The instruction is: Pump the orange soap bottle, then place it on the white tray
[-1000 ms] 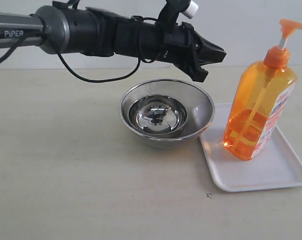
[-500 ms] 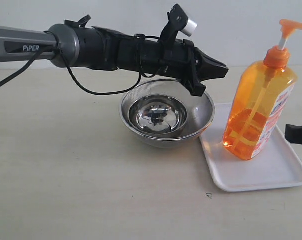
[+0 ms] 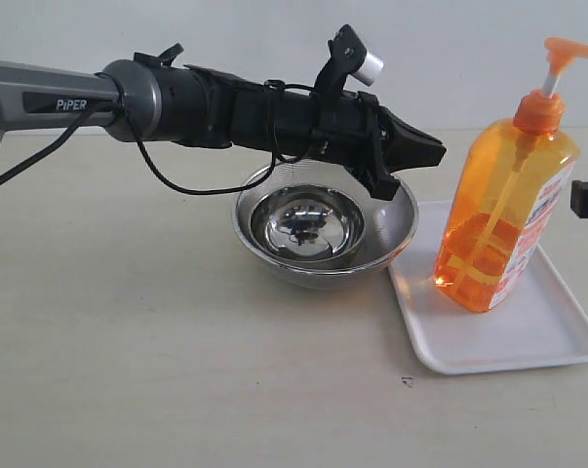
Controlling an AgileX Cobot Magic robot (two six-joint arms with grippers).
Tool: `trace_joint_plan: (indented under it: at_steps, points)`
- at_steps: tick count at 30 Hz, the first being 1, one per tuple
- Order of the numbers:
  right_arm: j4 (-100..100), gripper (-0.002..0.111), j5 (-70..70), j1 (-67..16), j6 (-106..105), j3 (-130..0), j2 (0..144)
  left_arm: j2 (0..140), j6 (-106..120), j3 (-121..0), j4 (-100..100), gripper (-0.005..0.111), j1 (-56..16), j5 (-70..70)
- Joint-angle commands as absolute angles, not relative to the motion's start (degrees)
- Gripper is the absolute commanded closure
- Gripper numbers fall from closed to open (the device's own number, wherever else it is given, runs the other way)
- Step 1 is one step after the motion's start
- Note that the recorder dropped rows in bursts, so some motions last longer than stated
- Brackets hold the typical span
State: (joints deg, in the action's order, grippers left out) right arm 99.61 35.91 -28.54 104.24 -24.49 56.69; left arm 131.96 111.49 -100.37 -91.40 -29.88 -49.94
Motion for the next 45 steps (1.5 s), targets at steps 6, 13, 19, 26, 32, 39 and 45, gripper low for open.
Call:
trace_joint_plan:
  at_steps: [6, 13, 19, 26, 32, 39, 45]
  points:
    - [99.95, 0.108, 17.61, -10.63, 100.01, -27.5, 56.66, 131.58, 111.46, -100.72, -92.26, 0.102, -29.71, -49.93]
    - [99.95, 0.108, -2.26, 3.88, 97.24, -31.69, 62.12, 132.34, 111.36, -102.77, -92.41, 0.102, -29.71, -49.97]
    - [98.64, 0.108, -15.66, 9.85, 87.63, -34.76, 71.6, 133.01, 109.36, -104.94, -92.34, 0.102, -29.71, -50.04]
    - [81.88, 0.108, -30.79, 13.0, 64.31, -34.76, 77.43, 134.65, 105.54, -105.51, -91.5, 0.102, -28.39, -53.88]
    - [81.51, 0.108, -37.07, 18.52, 63.32, -34.76, 78.7, 134.79, 104.05, -106.2, -91.18, 0.102, -25.89, -59.45]
    - [81.77, 0.108, -44.32, 20.6, 62.22, -34.76, 82.54, 134.79, 100.9, -106.5, -86.12, 0.102, -25.89, -61.28]
    - [81.77, 0.108, -45.63, 20.6, 62.22, -34.76, 84.62, 134.79, 100.9, -106.5, -86.02, 0.102, -25.99, -63.1]
